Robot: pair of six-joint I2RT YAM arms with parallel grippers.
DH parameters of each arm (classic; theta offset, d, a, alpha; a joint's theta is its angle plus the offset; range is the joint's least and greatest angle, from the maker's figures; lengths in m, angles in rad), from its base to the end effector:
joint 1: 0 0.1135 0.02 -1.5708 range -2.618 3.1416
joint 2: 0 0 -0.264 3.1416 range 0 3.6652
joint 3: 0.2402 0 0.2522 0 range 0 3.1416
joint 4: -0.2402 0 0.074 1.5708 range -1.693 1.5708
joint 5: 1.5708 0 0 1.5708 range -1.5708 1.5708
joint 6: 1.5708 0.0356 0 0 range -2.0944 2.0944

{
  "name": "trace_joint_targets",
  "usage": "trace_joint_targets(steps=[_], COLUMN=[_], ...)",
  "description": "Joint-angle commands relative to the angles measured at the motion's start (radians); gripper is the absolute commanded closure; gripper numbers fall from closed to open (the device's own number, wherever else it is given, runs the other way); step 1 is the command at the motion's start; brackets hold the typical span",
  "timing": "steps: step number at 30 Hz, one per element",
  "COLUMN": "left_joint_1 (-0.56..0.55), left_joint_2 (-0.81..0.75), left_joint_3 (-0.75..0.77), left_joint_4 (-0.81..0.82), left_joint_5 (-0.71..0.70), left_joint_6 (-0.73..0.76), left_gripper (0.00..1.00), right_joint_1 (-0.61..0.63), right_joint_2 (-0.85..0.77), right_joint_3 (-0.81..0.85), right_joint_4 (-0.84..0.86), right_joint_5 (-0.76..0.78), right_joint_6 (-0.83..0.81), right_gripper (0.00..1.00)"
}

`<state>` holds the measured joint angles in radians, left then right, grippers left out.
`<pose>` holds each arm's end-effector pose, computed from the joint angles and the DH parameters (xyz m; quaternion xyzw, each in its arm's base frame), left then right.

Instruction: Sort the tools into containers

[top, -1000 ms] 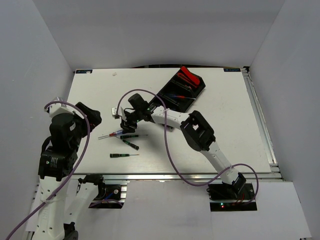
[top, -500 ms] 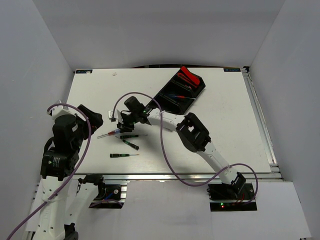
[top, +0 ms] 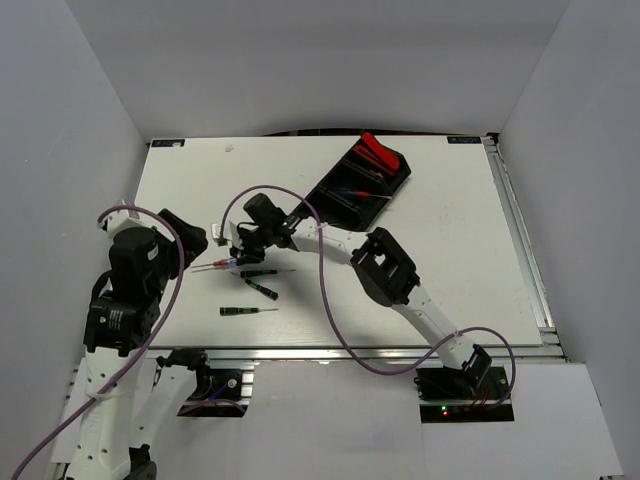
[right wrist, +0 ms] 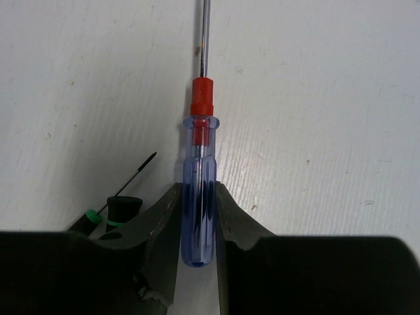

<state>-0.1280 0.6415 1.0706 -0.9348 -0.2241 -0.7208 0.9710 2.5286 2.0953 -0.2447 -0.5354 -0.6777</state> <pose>0.1016 -0.0051 0.3753 -0.3043 0.8022 -0.1200 0.4995 0.3039 0.4766 0.1514 -0.7161 0.5069 0.2969 0.3770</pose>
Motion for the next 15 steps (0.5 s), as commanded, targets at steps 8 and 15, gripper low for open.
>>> trace_joint_targets(steps=[8, 15], left_joint_1=[-0.001, -0.001], left_joint_2=[0.086, 0.171], left_joint_3=[0.049, 0.127], left_joint_4=[0.068, 0.189], left_joint_5=[0.003, -0.012], left_joint_6=[0.047, 0.129], left_gripper=[0.02, 0.02], right_joint_1=[-0.052, -0.199], right_joint_2=[-0.163, -0.351], right_joint_3=[0.059, -0.039], right_joint_4=[0.140, 0.053], right_joint_5=[-0.127, -0.158], right_joint_6=[0.190, 0.219], right_gripper=[1.00, 1.00])
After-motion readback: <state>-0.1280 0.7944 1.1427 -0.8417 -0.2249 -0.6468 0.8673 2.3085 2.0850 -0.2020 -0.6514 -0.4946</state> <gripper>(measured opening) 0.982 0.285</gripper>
